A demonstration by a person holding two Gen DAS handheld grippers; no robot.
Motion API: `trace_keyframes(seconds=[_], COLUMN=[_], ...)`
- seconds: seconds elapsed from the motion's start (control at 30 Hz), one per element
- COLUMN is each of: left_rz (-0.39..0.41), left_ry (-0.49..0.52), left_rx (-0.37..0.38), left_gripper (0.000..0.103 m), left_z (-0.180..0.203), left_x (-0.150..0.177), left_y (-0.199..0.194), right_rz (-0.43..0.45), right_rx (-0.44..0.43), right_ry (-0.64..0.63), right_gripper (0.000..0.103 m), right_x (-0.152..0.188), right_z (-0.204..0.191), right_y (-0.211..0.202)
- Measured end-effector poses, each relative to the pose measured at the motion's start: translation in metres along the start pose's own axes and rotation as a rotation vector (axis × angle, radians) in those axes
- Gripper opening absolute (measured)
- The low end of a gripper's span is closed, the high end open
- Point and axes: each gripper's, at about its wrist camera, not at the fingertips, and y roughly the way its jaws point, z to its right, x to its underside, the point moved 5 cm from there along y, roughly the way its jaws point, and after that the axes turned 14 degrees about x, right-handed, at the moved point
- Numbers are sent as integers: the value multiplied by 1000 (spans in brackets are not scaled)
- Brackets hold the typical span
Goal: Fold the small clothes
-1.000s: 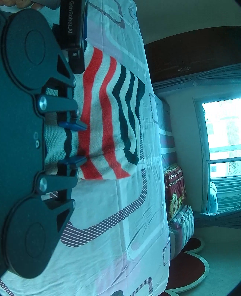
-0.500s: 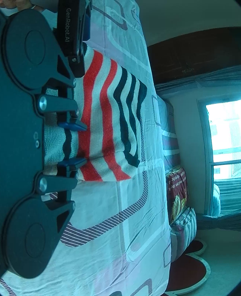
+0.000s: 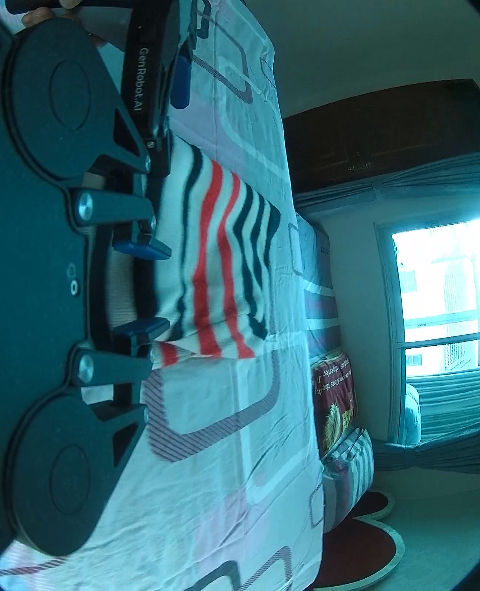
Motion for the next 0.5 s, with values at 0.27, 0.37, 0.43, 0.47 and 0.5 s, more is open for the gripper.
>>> trace_keyframes(seconds=[0.27, 0.37, 0.43, 0.47, 0.5], left_rz=[-83, -98, -97, -97, -98], left_ry=[-69, -70, -67, -68, -67], left_rx=[40, 46, 34, 26, 19], left_gripper=[103, 103, 103, 103, 103], left_z=[-6, -7, -5, -4, -4], left_x=[27, 26, 27, 27, 26], left_y=[19, 18, 17, 17, 19], right_rz=[-78, -102, -119, -128, -140], right_rx=[107, 98, 101, 105, 110], right_ry=[-58, -31, -27, -33, -40], right_gripper=[29, 29, 29, 30, 30], right_x=[30, 30, 30, 29, 28], right_z=[-5, -2, -3, -4, -5], right_y=[24, 21, 20, 20, 21])
